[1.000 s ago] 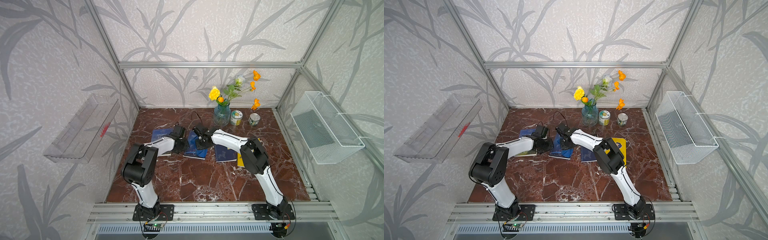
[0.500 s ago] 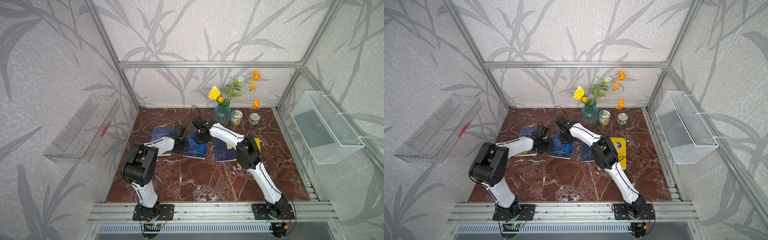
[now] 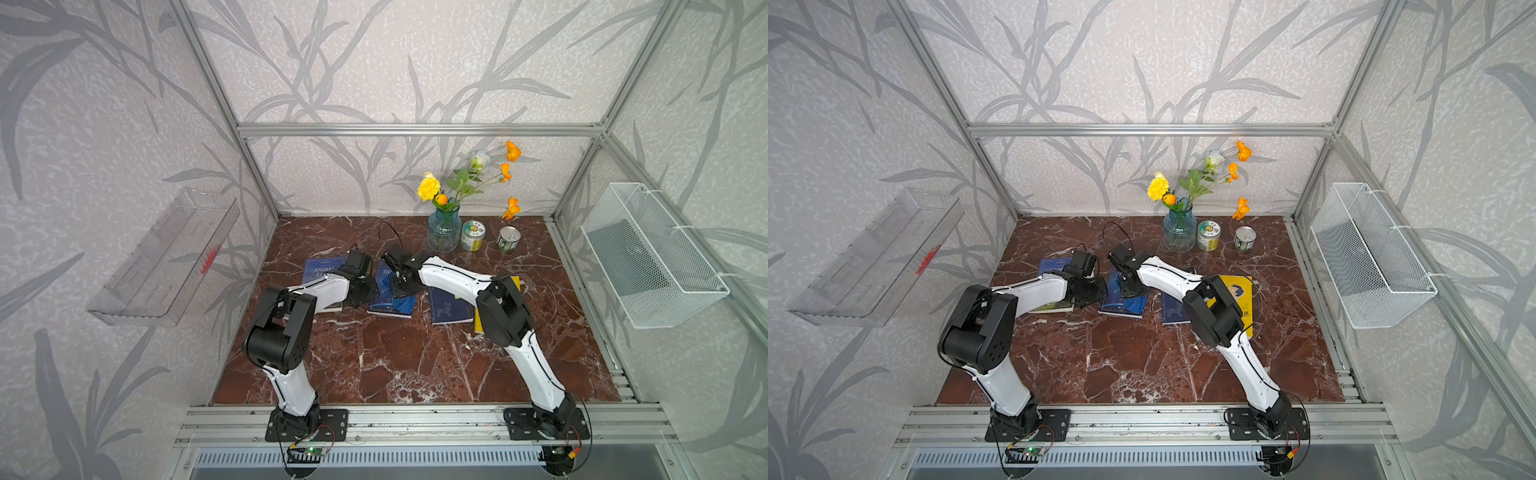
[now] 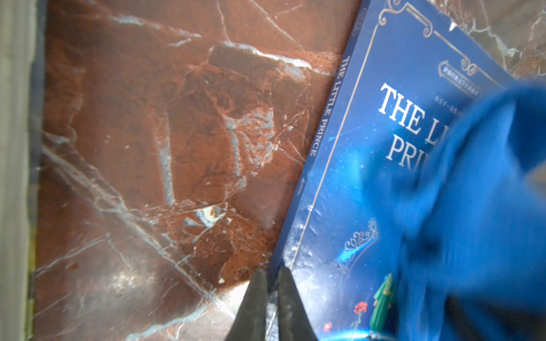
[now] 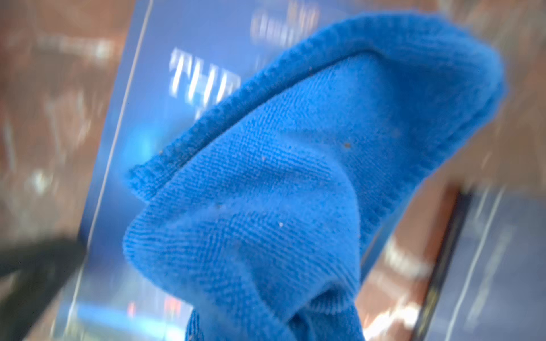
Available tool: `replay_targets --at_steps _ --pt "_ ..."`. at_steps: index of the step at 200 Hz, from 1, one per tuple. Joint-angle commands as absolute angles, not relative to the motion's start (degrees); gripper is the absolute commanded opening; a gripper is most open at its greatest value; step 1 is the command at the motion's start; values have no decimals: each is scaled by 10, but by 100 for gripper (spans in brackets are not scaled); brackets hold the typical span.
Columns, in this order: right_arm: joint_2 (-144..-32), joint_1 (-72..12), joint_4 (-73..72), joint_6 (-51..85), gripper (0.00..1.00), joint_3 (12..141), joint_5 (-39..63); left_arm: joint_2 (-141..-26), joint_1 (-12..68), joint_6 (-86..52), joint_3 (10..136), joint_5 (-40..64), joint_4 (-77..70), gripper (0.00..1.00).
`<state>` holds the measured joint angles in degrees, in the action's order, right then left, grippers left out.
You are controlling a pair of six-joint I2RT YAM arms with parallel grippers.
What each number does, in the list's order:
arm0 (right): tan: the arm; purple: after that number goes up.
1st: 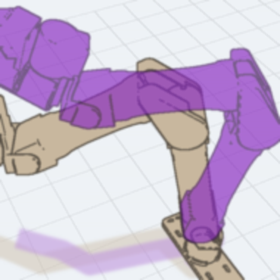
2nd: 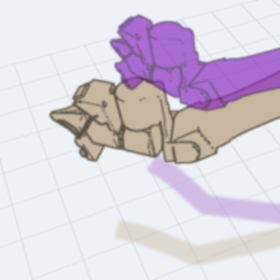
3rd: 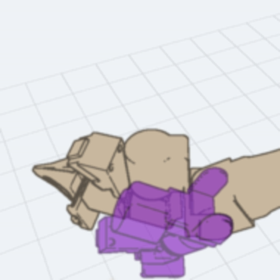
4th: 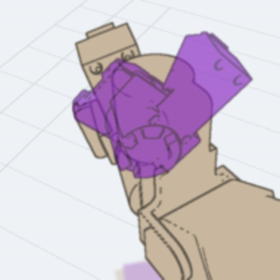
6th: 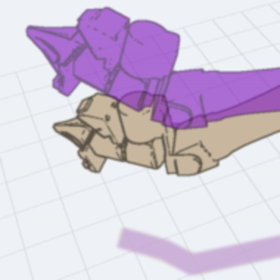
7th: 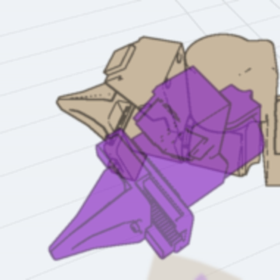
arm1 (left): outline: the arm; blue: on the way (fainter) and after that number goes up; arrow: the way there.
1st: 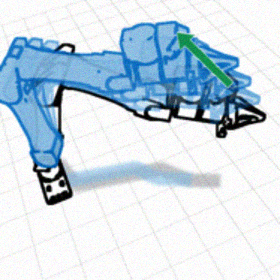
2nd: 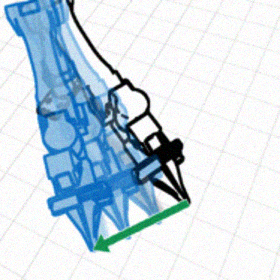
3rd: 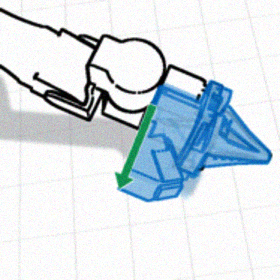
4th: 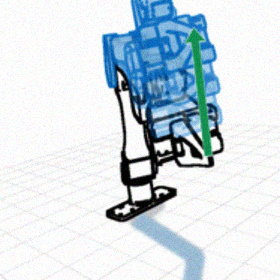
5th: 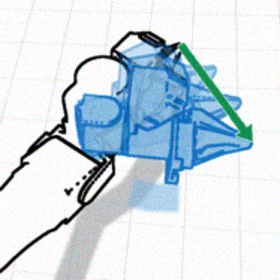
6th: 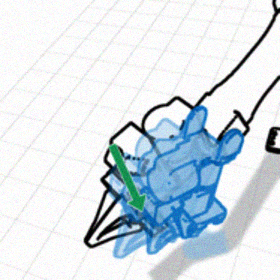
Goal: Wipe the cover of the book
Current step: Wipe the dirt from the cover of the book.
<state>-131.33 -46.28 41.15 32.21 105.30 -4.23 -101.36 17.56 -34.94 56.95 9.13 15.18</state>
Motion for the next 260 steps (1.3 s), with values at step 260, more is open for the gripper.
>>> replay_targets --at_steps 260 --pt "-1490 -389 577 327 13 1235 0 -1049 188 -348 559 104 197 9"
